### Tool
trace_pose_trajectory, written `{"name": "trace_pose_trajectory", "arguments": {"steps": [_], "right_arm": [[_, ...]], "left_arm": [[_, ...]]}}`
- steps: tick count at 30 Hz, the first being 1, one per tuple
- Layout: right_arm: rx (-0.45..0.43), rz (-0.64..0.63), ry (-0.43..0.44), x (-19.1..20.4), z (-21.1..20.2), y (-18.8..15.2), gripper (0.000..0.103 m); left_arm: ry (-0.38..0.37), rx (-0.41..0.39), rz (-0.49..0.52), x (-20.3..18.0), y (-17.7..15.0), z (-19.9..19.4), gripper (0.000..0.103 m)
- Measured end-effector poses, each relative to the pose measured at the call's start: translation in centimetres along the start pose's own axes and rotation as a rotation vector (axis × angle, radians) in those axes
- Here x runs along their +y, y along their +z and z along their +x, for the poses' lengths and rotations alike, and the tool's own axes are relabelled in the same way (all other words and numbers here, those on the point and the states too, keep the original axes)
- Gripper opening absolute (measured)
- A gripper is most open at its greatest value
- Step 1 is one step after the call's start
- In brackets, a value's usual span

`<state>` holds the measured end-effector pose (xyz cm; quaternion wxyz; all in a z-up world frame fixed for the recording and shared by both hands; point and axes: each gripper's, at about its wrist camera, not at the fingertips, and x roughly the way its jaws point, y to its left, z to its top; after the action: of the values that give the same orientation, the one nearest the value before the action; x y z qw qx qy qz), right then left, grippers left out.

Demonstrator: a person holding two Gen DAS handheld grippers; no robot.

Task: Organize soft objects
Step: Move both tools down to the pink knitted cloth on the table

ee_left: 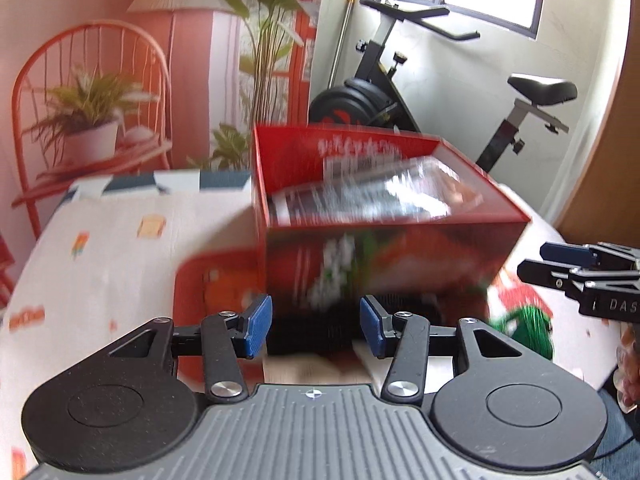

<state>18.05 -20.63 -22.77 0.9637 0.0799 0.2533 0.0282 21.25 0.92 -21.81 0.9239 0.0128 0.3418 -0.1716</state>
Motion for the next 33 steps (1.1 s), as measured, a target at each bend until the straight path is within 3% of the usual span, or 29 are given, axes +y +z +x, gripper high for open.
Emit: {"name": "trace_pose_trajectory", "arguments": {"steps": [6, 15, 22, 33], "right_arm": [[0.063, -0.002, -0.007, 1.6, -1.6, -4.8, 0.061], [0.104, -0.016, -0.058, 2.3, -4.6, -8.8, 0.061], [0.18, -0.005, -0.128, 1.3, -5.4, -10.2, 0.064], [0.294, 0.048, -0.121, 0.0, -2.3, -12.4, 0.067]], "left_arm": [[0.003, 0.068, -0.057, 0.0, -4.4, 0.4, 0.051], [0.044, 0.114, -0.13, 0.2, -8.0, 1.7, 0.051], [0.065, 0.137, -0.105, 0.2, -8.7, 2.0, 0.051], [0.052, 0.144, -0.123, 0.4, -9.4, 2.1, 0.052]]}}
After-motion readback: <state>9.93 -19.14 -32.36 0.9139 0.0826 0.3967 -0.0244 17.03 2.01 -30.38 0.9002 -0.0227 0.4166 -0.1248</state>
